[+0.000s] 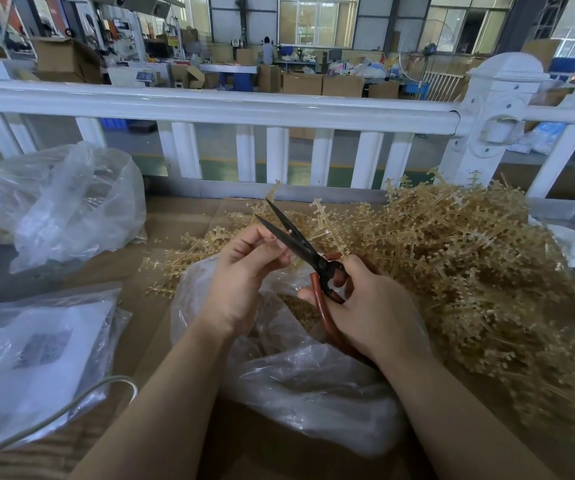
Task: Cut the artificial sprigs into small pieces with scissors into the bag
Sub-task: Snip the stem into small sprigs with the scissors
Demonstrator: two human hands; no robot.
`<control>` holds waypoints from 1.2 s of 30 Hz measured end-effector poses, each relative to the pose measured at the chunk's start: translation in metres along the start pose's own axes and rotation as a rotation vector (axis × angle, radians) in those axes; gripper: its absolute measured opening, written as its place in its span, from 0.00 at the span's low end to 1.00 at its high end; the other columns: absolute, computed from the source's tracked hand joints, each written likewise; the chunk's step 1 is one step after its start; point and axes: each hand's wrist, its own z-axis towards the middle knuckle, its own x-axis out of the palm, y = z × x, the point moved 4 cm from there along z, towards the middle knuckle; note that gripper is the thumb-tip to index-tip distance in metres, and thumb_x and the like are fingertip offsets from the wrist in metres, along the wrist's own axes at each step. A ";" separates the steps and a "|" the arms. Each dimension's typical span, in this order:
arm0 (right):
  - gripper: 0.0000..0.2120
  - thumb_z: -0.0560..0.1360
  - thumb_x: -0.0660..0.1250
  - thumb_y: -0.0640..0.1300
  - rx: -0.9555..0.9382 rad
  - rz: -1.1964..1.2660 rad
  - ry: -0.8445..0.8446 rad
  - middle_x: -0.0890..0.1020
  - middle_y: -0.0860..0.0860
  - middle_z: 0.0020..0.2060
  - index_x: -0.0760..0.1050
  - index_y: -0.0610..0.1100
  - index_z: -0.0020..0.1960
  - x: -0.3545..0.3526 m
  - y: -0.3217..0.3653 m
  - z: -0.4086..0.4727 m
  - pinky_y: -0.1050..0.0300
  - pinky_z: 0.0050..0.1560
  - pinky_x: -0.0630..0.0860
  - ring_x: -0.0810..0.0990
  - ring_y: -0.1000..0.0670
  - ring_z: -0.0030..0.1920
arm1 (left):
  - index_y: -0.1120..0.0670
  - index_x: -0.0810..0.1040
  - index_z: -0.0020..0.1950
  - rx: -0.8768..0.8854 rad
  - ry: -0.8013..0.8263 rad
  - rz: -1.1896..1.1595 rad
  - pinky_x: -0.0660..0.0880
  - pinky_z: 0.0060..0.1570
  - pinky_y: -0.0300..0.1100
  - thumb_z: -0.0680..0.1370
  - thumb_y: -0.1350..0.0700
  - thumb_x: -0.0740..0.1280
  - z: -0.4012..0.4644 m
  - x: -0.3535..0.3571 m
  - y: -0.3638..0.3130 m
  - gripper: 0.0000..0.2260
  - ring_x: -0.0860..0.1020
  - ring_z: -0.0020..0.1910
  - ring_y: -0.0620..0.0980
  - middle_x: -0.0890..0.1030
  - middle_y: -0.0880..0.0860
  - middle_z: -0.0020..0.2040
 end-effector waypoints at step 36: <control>0.34 0.63 0.46 0.86 -0.007 0.026 0.027 0.78 0.59 0.32 0.64 0.56 0.41 0.000 -0.001 0.000 0.57 0.35 0.80 0.79 0.57 0.34 | 0.62 0.76 0.51 0.001 -0.001 0.076 0.73 0.51 0.46 0.77 0.61 0.63 -0.001 0.003 0.000 0.06 0.75 0.43 0.52 0.77 0.57 0.43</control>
